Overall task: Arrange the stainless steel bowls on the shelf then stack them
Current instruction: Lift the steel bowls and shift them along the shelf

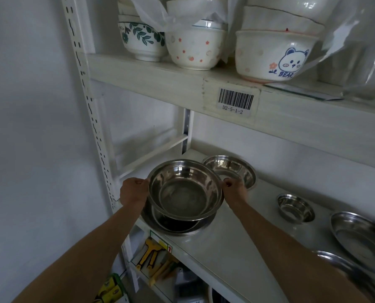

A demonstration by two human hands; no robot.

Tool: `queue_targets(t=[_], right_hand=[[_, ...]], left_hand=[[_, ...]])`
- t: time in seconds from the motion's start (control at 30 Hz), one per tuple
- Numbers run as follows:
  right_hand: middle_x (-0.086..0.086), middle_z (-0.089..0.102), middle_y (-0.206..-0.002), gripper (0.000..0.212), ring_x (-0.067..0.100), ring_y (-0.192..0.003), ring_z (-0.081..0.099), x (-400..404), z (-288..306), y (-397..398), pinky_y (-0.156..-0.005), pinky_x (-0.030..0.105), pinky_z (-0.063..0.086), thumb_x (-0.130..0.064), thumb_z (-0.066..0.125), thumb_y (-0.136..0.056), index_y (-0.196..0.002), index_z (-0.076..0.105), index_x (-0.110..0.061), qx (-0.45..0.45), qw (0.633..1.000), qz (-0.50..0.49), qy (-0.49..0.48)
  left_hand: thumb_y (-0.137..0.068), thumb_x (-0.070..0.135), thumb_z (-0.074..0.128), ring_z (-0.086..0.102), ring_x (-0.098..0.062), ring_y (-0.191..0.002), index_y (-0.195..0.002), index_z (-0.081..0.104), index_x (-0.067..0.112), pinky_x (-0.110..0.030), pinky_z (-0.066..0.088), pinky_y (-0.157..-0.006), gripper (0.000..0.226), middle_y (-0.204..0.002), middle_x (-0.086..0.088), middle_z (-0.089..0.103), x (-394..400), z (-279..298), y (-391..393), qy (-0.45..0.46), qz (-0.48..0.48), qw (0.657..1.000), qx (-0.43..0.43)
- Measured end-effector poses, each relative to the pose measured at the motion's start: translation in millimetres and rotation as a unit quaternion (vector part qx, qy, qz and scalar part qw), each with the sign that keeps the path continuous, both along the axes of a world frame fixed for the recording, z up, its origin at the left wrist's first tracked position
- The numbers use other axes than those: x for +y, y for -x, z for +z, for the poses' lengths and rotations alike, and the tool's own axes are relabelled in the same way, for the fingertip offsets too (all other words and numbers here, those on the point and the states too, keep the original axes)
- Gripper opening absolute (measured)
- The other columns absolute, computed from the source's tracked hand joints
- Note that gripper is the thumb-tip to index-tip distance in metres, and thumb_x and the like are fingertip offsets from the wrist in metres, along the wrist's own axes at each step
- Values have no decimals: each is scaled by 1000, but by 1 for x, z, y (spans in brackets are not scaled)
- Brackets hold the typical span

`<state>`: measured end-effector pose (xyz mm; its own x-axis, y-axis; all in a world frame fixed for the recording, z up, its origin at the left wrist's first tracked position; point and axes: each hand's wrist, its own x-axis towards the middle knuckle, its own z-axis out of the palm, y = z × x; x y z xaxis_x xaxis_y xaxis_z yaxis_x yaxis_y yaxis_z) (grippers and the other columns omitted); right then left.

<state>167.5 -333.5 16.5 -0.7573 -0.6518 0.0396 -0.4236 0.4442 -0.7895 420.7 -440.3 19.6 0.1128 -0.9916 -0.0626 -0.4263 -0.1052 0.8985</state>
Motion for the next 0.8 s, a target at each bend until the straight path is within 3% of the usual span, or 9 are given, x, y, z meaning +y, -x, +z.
queue_targets(t=[0.1, 0.17, 0.37, 0.53, 0.67, 0.8], right_hand=[[6, 67, -71, 23, 21, -71, 61, 2, 5, 7, -66, 27, 45, -25, 61, -87, -76, 74, -10, 5, 1000, 4, 9], [5, 69, -70, 23, 22, -70, 64, 7, 9, 14, -67, 30, 51, -26, 61, -86, -73, 74, -11, 3, 1000, -4, 17], [9, 61, -67, 23, 24, -71, 59, 39, 24, 42, -63, 27, 39, -22, 60, -84, -61, 62, -18, 33, 999, -32, 20], [16, 69, -75, 22, 31, -75, 64, 76, 24, 66, -64, 32, 46, -25, 58, -83, -67, 68, -12, 43, 997, -63, 3], [9, 68, -70, 25, 29, -72, 65, 102, 24, 79, -65, 34, 51, -29, 58, -84, -68, 67, -12, 36, 996, -81, -6], [4, 63, -62, 28, 23, -62, 61, 125, 23, 87, -61, 32, 51, -31, 57, -87, -69, 67, -11, 38, 994, -97, -21]], left_hand=[[-86, 29, 62, 43, -19, -46, -48, 48, 17, -25, 40, -56, 42, -48, -3, 48, 2, 6, 5, 13, -7, 1000, -5], [-86, 33, 62, 41, -20, -47, -46, 43, 20, -26, 38, -56, 47, -47, -3, 44, 5, 9, 10, 24, -18, 1000, -4], [-88, 36, 58, 43, -17, -49, -52, 49, 17, -26, 40, -57, 43, -49, -2, 50, 28, 14, 37, 35, -77, 996, 12], [-89, 33, 59, 50, -15, -50, -59, 53, 17, -25, 42, -49, 34, -58, -2, 56, 49, 16, 64, 7, -119, 993, 26], [-86, 41, 61, 58, -21, -57, -62, 55, 20, -37, 54, -61, 32, -63, -2, 60, 64, 10, 79, -7, -157, 987, 30], [-87, 36, 62, 57, -16, -54, -62, 55, 19, -33, 54, -59, 31, -60, 0, 59, 83, 4, 91, -2, -168, 985, 36]])
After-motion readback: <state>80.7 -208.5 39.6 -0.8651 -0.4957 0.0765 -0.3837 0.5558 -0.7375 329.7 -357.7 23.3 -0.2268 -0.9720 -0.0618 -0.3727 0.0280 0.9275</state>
